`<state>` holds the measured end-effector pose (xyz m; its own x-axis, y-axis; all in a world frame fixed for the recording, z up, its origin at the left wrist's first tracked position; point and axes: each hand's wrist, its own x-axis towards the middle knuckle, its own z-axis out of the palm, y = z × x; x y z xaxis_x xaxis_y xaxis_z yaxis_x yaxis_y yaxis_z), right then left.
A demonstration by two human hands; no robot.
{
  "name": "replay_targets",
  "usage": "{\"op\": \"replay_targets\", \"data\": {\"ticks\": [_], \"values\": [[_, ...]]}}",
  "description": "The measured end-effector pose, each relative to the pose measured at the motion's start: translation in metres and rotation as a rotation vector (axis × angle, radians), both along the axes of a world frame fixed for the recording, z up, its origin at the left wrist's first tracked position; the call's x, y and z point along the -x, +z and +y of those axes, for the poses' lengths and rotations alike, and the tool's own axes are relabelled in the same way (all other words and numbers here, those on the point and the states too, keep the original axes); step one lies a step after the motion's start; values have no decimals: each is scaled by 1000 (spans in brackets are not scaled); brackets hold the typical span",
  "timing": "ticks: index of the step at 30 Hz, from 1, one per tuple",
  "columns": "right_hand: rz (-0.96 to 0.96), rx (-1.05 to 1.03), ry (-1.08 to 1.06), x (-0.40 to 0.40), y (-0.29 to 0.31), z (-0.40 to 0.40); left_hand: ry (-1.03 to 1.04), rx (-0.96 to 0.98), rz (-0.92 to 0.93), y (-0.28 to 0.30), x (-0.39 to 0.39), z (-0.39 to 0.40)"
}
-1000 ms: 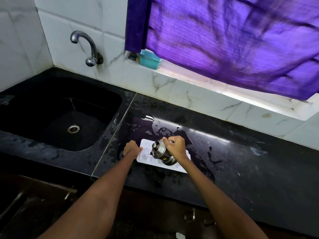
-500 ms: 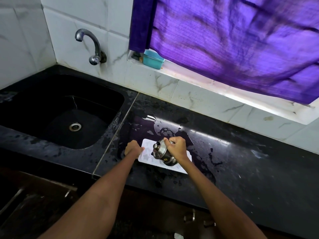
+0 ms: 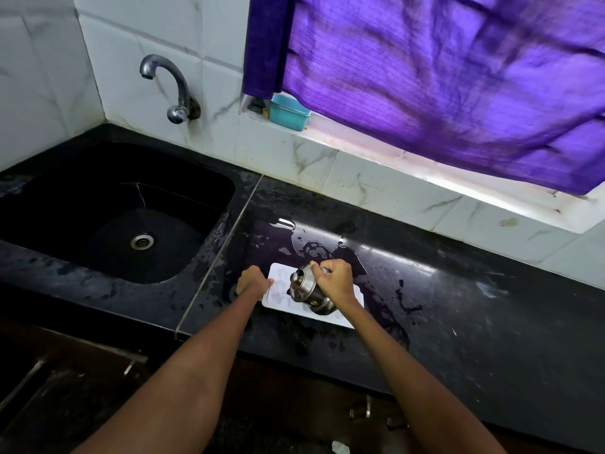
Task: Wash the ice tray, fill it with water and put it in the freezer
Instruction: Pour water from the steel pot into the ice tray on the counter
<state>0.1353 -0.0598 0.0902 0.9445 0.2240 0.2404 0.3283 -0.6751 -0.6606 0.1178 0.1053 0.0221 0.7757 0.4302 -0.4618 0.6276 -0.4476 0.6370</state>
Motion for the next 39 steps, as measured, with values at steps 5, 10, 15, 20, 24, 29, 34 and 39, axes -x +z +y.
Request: {"op": "replay_targets", "data": {"ticks": [5,10,15,20,24,29,34,39], "values": [[35,-57,-24,0,0,-3,-2,-1,2,1,1,0],[188,-243,-169,-4,-9,-21,-3,-19,13,3,1,-2],[255,-456,-360,-3,-14,-56,-7,-59,34,5,0,-5],[240,-575,-574,-4,-16,-103,-16,-96,46,7,-2,-9],[213,-718,-770,-10,-21,-146,-29,-145,60,9,-3,-14],[147,-727,-887,-5,-21,-186,-31,-176,57,9,-3,-17],[116,-693,-960,6,-33,-205,-41,-208,63,13,-1,-19],[115,-783,-985,13,-51,-206,-54,-245,90,18,-2,-24]]}}
